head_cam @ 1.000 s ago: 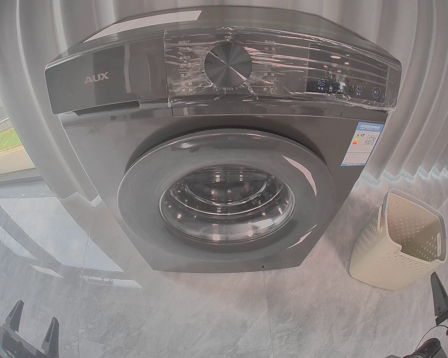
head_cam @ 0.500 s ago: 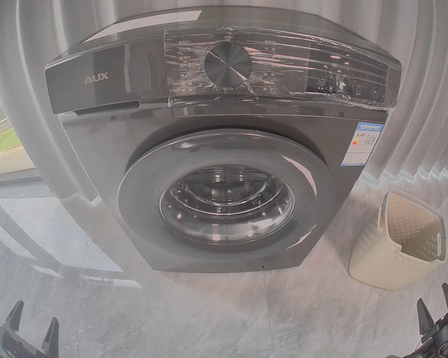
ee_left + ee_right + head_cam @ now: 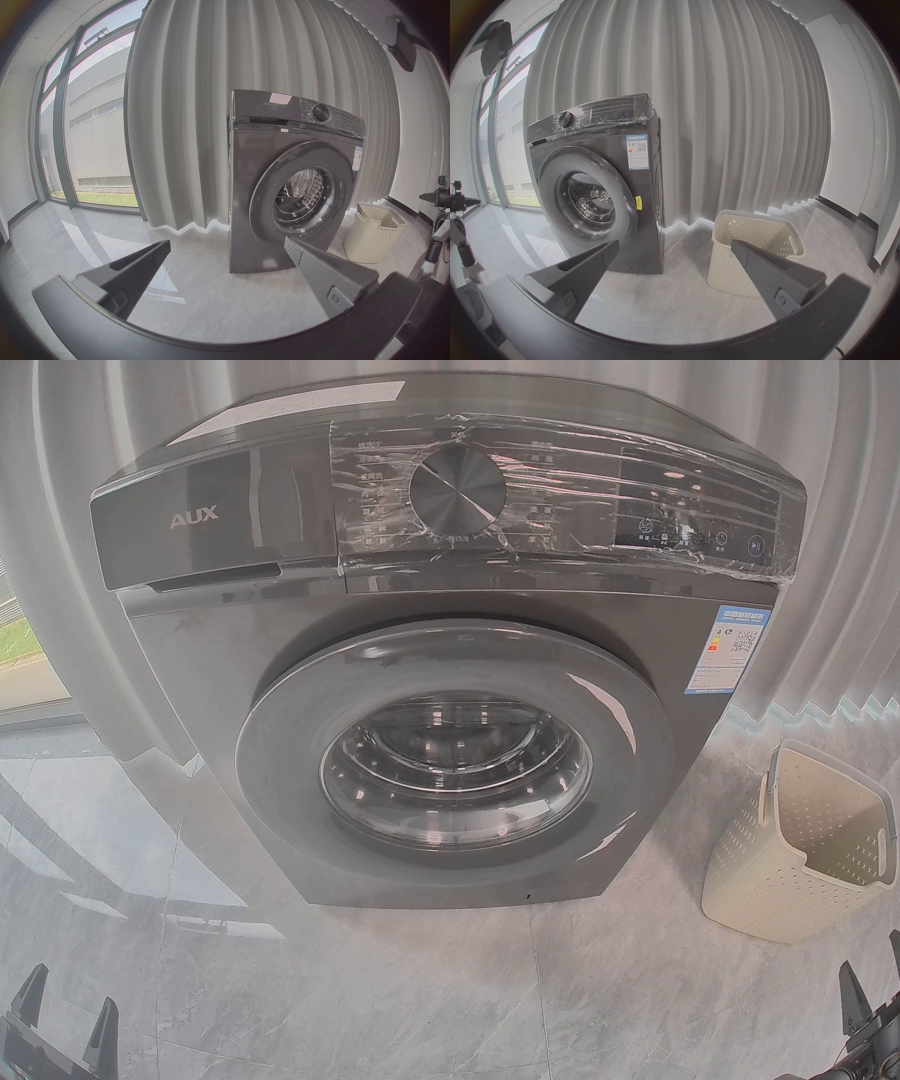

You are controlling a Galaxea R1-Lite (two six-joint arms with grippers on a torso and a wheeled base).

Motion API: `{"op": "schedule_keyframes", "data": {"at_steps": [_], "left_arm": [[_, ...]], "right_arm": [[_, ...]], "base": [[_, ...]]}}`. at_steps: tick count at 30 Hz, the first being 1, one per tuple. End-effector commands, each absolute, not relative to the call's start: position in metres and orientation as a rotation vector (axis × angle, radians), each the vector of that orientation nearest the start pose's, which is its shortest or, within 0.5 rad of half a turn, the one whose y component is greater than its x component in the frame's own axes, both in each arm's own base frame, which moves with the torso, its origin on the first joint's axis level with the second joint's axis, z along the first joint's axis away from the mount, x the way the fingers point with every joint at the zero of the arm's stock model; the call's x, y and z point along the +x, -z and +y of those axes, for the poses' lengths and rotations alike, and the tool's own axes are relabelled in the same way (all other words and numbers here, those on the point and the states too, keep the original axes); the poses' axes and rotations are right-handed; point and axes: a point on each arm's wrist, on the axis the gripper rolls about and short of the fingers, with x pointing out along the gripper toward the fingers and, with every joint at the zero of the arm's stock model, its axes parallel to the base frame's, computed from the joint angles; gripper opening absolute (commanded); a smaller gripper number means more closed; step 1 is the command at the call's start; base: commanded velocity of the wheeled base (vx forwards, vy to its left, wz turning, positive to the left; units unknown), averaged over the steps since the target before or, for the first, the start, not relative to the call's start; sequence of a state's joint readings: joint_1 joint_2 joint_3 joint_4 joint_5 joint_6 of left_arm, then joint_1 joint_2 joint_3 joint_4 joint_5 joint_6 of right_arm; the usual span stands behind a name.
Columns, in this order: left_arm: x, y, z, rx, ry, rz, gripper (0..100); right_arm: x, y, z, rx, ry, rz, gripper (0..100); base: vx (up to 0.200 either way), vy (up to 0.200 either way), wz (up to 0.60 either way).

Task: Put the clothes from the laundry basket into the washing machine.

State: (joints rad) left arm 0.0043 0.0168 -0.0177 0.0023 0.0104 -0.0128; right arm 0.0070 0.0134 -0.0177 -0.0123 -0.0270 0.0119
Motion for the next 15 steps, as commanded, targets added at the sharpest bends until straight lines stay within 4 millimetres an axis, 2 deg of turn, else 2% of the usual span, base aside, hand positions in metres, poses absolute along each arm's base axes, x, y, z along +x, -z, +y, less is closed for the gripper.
{"op": "schedule_keyframes", "data": {"at_steps": [1,15], "left_arm": [[-0.0228,-0.0752,0.0001,-0.017,-0.015,0.003,100],[-0.0229,-0.0756,0.0002,-0.037,-0.014,0.001,100]], "right_arm": [[-0.0219,-0.0764,0.0004,-0.026,-0.031,0.006,100],[-0.022,-0.0765,-0.0004,0.003,0.008,0.003,100]], "base": [[0.0,0.0,0.0],[0.0,0.0,0.0]]}}
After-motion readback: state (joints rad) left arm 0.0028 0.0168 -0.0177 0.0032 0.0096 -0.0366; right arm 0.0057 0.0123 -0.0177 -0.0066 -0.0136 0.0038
